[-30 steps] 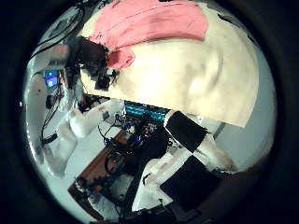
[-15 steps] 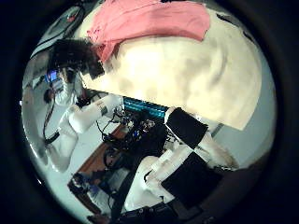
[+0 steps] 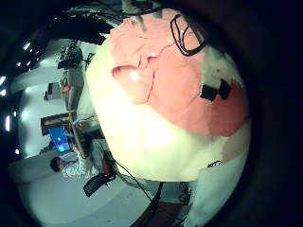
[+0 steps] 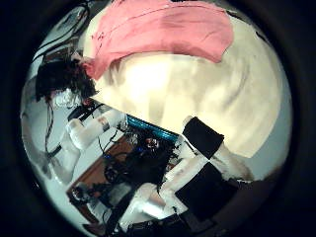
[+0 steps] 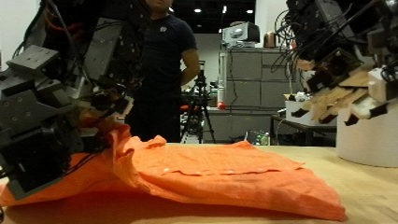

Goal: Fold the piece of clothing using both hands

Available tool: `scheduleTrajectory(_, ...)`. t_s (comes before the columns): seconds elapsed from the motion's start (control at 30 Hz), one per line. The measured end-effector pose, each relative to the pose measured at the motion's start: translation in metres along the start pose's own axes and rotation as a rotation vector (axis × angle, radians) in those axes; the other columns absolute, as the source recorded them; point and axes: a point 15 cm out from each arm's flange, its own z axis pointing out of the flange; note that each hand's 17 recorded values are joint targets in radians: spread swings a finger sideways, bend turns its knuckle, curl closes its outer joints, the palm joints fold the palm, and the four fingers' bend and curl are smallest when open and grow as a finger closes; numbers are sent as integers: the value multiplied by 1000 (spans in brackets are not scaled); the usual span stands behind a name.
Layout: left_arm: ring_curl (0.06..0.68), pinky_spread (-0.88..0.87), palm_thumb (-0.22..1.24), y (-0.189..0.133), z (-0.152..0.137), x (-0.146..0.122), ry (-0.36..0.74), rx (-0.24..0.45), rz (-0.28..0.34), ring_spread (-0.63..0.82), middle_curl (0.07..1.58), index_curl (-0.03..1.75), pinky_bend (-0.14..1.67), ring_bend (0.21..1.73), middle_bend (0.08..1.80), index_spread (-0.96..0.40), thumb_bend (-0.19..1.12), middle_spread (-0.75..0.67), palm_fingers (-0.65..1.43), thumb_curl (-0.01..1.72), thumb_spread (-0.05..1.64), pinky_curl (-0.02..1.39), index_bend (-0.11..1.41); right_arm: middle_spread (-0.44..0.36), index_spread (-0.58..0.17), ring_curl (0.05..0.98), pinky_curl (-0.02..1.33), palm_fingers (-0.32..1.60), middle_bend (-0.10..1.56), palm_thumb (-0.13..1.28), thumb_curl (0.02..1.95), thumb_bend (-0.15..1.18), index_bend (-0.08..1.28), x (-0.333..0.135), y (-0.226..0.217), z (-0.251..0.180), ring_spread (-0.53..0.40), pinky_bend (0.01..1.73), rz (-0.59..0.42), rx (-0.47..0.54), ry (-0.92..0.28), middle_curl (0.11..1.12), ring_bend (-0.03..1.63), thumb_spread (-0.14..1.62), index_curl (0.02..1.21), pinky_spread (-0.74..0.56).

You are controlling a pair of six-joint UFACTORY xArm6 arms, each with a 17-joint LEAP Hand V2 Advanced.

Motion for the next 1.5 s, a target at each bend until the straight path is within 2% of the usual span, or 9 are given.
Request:
scheduleTrajectory(0.47,453,-754,847,-4,-22,-8,7,32,-9,-526,603,853,1074,1110,1032,-676,514,-526,1193,1239,1523,423,300,45,-283,240,258,145,266,663,306,-29,147,18,-56,53,106,512,-22,-51,38,347,488,1061,274,171)
scheduleTrajectory(0.77,447,-755,821,-2,-21,-8,9,26,-1,-522,595,933,1068,1119,1038,-711,527,-520,1201,1297,1526,421,249,30,-263,247,252,194,256,618,299,-28,166,17,-104,85,81,482,-28,26,43,352,498,1020,280,178)
scheduleTrajectory(1.03,444,-755,804,0,-24,-8,15,30,-1,-519,589,981,1066,1121,1040,-733,543,-518,1203,1332,1528,421,215,-58,-250,269,218,465,379,699,320,-12,180,9,-116,101,-74,408,-8,44,57,396,602,1001,302,39)
scheduleTrajectory(1.13,444,-755,798,-1,-25,-9,15,32,1,-520,587,997,1065,1124,1040,-740,546,-518,1204,1345,1525,421,202,-104,-278,282,209,698,431,744,333,-12,180,10,-115,102,-171,475,-12,36,66,414,697,977,302,-93)
scheduleTrajectory(1.17,444,-756,796,0,-26,-11,17,30,-2,-520,587,1003,1065,1124,1041,-744,548,-518,1204,1351,1523,421,196,-122,-295,299,214,857,462,757,336,-13,196,12,-114,102,-203,524,-13,36,72,429,751,972,309,-170)
scheduleTrajectory(1.27,444,-754,790,0,-28,-12,17,36,1,-520,585,1011,1068,1124,1040,-749,553,-518,1205,1359,1524,421,192,-148,-314,321,229,951,485,771,343,-17,183,15,-113,103,-246,606,-5,35,71,448,792,966,318,-291)
scheduleTrajectory(1.33,444,-753,776,-1,-28,-12,17,41,5,-521,584,1019,1070,1124,1041,-754,553,-517,1204,1366,1523,421,190,-171,-341,357,272,1167,545,852,360,9,246,18,-113,99,-279,720,6,52,71,484,835,994,360,-431)
scheduleTrajectory(1.43,443,-752,766,1,-28,-14,19,40,4,-521,583,1027,1072,1125,1043,-759,553,-517,1203,1375,1518,420,188,-184,-355,402,314,1347,679,883,365,-5,395,20,-108,98,-295,793,14,49,68,546,892,1016,438,-503)
scheduleTrajectory(1.5,444,-751,762,2,-30,-15,19,43,5,-515,583,1031,1072,1129,1043,-762,555,-517,1204,1381,1515,420,187,-180,-355,431,347,1369,775,884,361,-12,499,24,-106,95,-285,853,23,56,67,586,948,1045,489,-506)
